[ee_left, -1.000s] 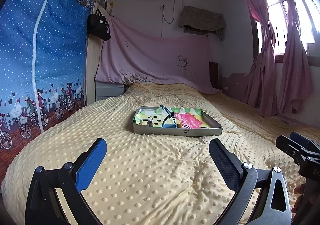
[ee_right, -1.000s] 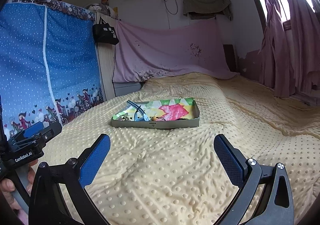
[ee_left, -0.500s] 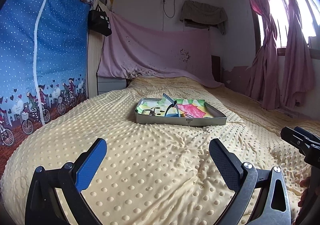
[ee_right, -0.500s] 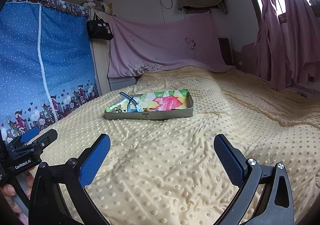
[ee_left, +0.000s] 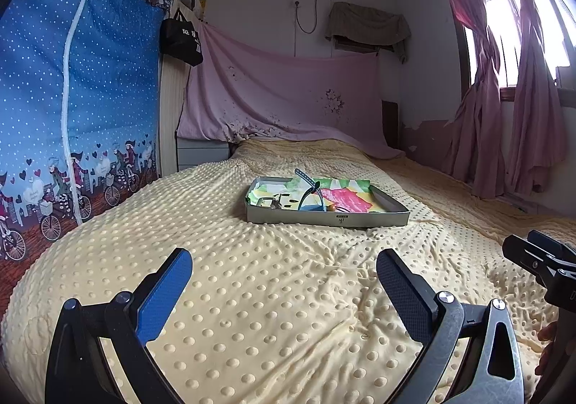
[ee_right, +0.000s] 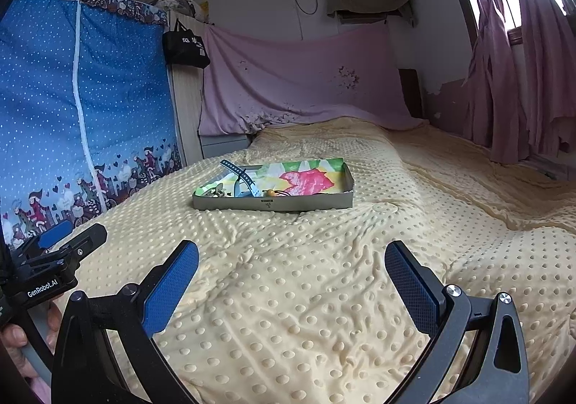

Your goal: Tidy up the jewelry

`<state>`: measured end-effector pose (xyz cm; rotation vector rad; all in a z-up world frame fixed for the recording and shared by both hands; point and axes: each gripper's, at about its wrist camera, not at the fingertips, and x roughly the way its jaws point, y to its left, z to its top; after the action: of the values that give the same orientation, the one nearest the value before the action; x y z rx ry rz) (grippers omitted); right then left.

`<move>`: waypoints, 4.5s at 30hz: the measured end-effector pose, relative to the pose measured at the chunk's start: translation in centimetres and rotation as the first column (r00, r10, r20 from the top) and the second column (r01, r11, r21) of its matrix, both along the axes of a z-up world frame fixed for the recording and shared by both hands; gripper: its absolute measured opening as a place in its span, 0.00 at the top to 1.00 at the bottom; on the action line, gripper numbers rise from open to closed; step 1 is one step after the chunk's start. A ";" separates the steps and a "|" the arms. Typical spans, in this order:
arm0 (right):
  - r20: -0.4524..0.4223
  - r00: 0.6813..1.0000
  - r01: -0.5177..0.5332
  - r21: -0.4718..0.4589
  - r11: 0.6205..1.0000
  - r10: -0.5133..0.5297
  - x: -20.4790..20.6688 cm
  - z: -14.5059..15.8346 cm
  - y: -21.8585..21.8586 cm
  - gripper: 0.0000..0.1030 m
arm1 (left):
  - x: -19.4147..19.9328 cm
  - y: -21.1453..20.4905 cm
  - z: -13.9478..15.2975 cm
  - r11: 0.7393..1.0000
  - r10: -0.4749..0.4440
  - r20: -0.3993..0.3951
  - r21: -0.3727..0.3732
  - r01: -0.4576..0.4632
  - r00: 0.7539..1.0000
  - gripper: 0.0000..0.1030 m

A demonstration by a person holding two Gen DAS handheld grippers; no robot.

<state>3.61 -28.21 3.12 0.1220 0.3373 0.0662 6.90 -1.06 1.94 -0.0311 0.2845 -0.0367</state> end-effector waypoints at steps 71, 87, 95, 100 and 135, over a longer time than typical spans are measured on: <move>0.008 1.000 -0.010 0.008 1.000 0.010 -0.2 0.1 0.2 0.01 | -0.1 -0.1 -0.1 1.000 0.007 -0.001 0.004 -0.007 1.000 0.00; 0.008 1.000 -0.011 0.007 1.000 0.010 -0.2 0.1 0.2 0.01 | -0.1 -0.1 -0.1 1.000 0.005 -0.001 0.005 -0.005 1.000 0.00; 0.009 1.000 -0.010 0.007 1.000 0.010 -0.2 0.1 0.2 0.01 | -0.2 -0.1 -0.1 1.000 0.006 0.001 0.006 -0.006 1.000 0.00; 0.008 1.000 -0.011 0.008 1.000 0.011 -0.2 0.2 0.1 0.01 | -0.2 -0.1 -0.1 1.000 0.006 0.000 0.005 -0.006 1.000 0.00; 0.007 1.000 -0.010 0.006 1.000 0.010 -0.2 0.2 0.2 0.01 | 0.1 0.2 -0.4 1.000 -0.023 -0.019 -0.005 0.023 1.000 0.00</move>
<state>3.43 -28.06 3.35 0.1259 0.3308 0.0775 7.02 -0.89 1.56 -0.0328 0.3042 -0.0600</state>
